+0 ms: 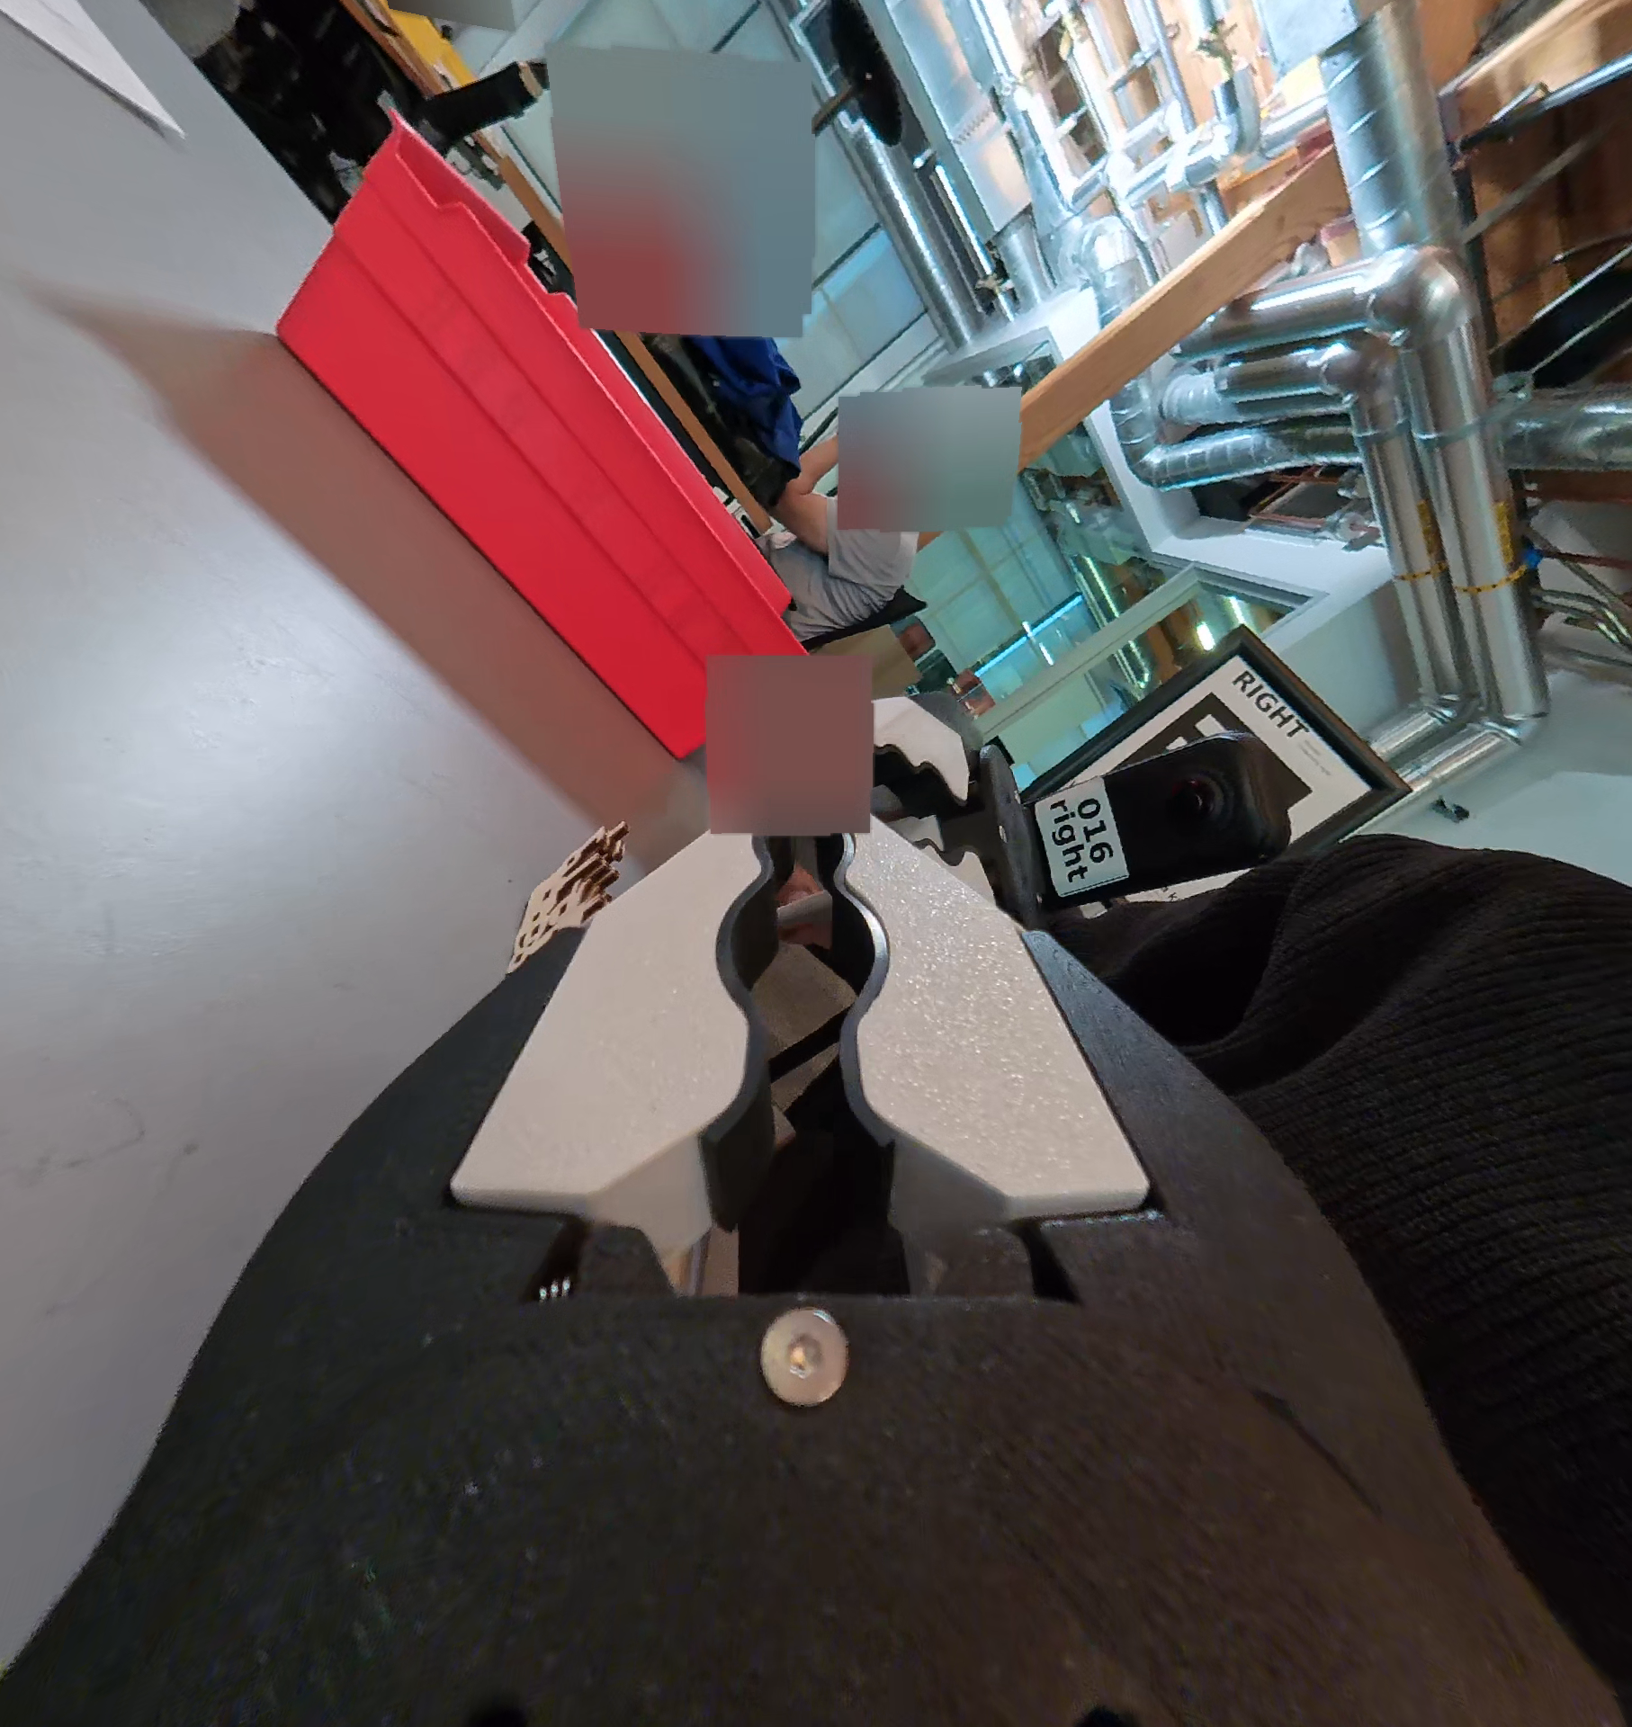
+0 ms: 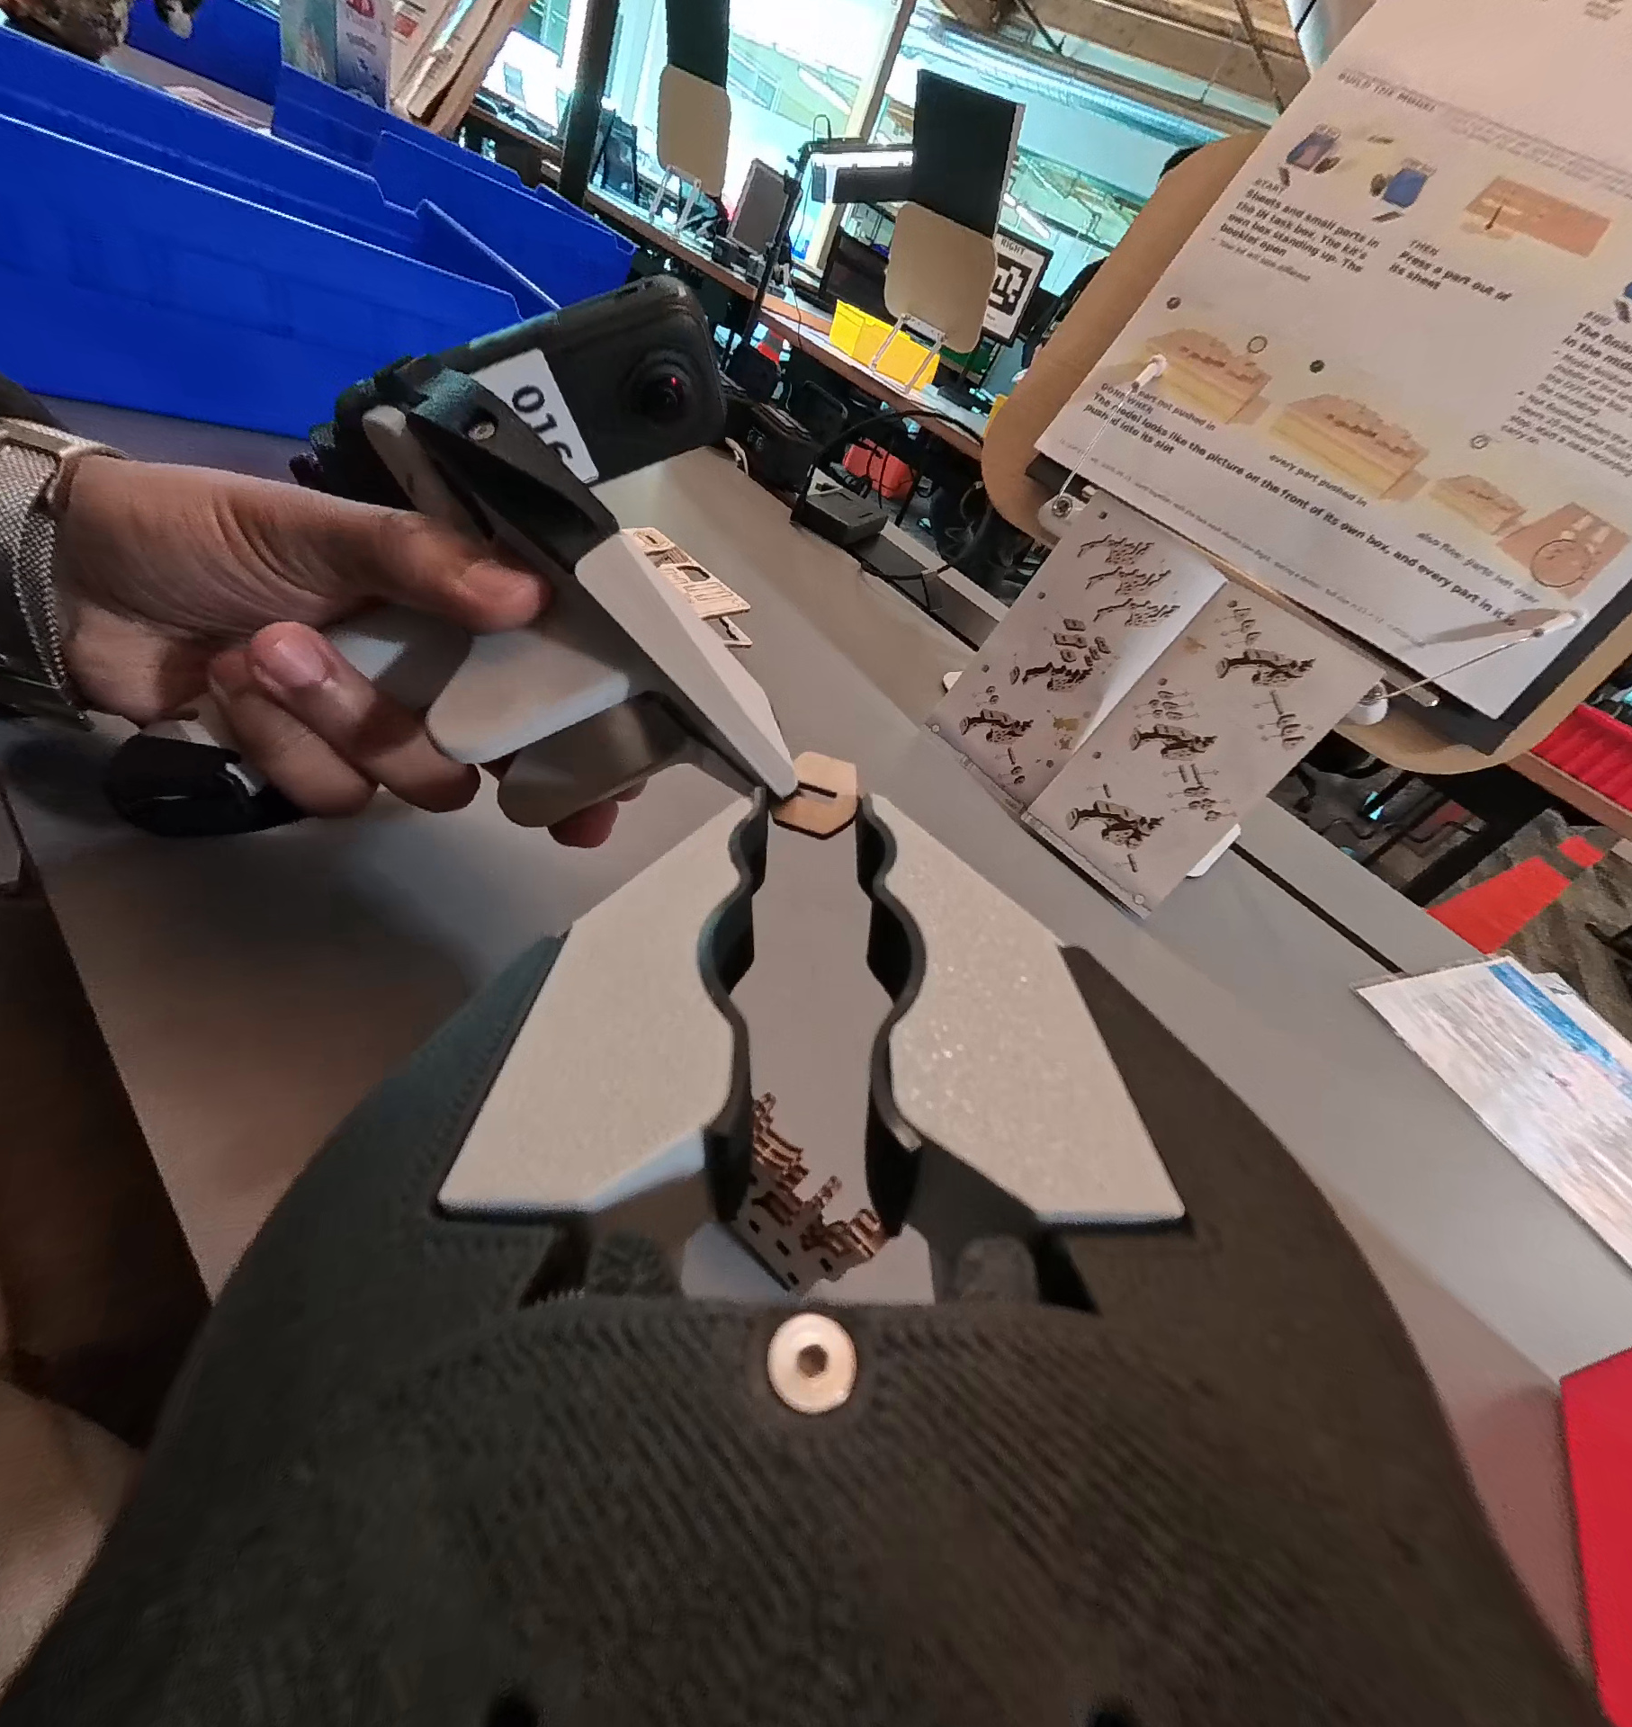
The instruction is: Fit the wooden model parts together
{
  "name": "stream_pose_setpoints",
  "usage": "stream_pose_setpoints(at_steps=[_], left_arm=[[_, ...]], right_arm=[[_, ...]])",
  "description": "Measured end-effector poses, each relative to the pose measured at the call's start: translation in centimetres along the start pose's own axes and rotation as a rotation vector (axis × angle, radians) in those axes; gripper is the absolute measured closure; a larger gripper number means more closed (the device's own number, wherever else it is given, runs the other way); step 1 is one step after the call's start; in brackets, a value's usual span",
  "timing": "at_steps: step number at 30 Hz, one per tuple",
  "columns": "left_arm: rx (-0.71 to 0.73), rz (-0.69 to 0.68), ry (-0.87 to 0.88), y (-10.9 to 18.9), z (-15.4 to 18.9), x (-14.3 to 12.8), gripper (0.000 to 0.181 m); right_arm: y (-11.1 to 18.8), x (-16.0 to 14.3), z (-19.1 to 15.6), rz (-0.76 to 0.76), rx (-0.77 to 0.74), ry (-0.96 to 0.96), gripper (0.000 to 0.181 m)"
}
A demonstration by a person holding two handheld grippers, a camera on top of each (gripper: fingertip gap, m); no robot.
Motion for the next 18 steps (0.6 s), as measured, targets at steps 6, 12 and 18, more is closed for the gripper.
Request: stream_pose_setpoints(at_steps=[6,12,18], left_arm=[[0.005,0.020,0.009,0.3,-0.2,0.5,0.180],[0.035,-0.039,-0.029,0.8,-0.6,0.6,0.181],[0.027,-0.108,-0.020,1.0,-0.7,0.3,0.181]], right_arm=[[0.1,-0.2,-0.1,-0.010,0.021,0.034,0.164],[0.6,0.3,-0.3,0.023,0.070,0.223,0.162],[1.7,-0.8,-1.0,-0.013,0.224,0.281,0.143]])
Point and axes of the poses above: each gripper's, where its closed fingertips meet, y back along the fingers, x out of its top, z = x × y across the jaws, the point moved 6 cm from there along y, back along the fingers, and after that the axes turned 15 degrees about z, right-handed, at the moved point
